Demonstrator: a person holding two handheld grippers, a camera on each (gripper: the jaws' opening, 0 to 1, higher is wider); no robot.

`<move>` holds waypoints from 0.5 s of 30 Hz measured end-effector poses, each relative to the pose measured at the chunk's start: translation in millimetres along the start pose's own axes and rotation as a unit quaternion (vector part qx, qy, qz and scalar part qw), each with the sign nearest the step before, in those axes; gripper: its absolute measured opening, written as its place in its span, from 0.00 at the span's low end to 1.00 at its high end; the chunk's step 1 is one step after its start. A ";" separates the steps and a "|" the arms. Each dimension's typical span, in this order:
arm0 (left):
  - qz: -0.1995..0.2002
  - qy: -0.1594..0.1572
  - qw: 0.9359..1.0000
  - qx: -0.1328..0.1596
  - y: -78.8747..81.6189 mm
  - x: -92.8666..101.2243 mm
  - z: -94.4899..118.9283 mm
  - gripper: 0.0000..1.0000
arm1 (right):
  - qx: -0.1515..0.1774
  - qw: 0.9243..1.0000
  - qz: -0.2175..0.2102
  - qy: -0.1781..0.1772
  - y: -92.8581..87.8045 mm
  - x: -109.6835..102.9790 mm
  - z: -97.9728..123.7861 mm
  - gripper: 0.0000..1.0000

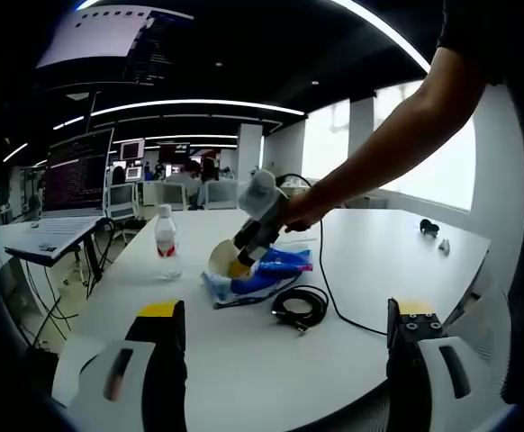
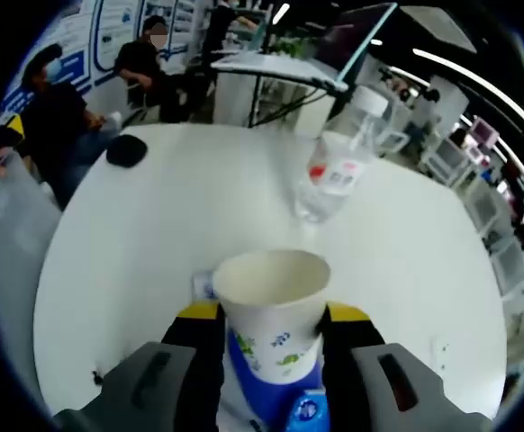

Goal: Arrange the tabletop items into an orderly group along one side of the table until the central work area is clear of visible clutter.

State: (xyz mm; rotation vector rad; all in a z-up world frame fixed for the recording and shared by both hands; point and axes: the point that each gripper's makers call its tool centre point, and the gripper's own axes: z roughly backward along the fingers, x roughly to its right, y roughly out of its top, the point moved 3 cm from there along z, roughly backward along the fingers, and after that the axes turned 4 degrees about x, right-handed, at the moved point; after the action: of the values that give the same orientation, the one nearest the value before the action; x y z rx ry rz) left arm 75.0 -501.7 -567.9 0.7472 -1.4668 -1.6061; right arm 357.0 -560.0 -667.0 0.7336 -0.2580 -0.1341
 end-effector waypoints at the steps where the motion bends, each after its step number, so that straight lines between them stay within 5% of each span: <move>1: 0.000 0.000 1.000 0.000 0.1 0.0 -0.1 0.92 | 0.005 1.000 -0.013 -0.001 0.3 0.5 -0.3 0.39; 15: 0.000 0.000 1.000 -0.004 -1.0 0.5 -0.6 0.92 | 0.043 0.992 -0.119 -0.023 -1.5 10.0 2.3 0.39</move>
State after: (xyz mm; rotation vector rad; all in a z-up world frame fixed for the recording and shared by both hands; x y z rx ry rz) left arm 75.1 -502.4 -568.9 0.7425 -1.4601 -1.6118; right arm 365.9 -564.7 -664.5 0.8467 -0.2215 -0.3686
